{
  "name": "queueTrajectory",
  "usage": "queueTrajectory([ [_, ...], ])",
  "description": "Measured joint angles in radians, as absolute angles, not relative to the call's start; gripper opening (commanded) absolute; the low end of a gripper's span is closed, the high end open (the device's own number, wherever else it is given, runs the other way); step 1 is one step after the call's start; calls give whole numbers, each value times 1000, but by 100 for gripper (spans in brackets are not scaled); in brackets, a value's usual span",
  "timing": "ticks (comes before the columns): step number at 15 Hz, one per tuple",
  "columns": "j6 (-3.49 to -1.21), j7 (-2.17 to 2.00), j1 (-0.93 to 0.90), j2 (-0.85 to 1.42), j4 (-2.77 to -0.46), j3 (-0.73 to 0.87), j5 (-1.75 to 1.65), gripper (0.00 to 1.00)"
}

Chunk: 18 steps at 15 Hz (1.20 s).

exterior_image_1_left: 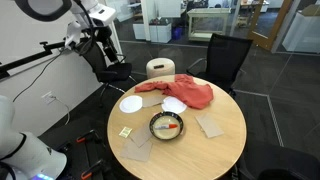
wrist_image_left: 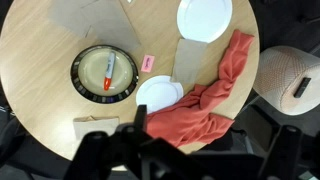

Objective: Take the marker out of the bowl

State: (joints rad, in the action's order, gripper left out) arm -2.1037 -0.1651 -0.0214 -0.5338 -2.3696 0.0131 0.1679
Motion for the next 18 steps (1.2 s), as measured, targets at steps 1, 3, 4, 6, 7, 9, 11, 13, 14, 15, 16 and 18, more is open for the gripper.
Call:
queueTrajectory([
  [1, -2104, -165, -21, -534, -2369, 13, 168, 100],
  [3, -2104, -165, -21, -534, -2369, 13, 168, 100],
  [4, -2104, -165, -21, -534, -2369, 13, 168, 100],
  [6, -2104, -165, -21, -534, -2369, 13, 168, 100],
  [7, -2104, -165, -21, -534, -2369, 13, 168, 100],
  [9, -2104, -165, -21, -533, -2370, 13, 168, 100],
  [11, -2104, -166, -9, -526, -2370, 13, 163, 100],
  [13, -2109, -166, 16, -506, -2372, 14, 157, 100],
  [14, -2115, -166, 31, -491, -2376, 16, 152, 100],
  [15, -2125, -166, 45, -474, -2381, 18, 143, 100],
  [16, -2141, -166, 59, -453, -2387, 22, 134, 100],
  [18, -2194, -166, 84, -405, -2402, 27, 118, 100],
])
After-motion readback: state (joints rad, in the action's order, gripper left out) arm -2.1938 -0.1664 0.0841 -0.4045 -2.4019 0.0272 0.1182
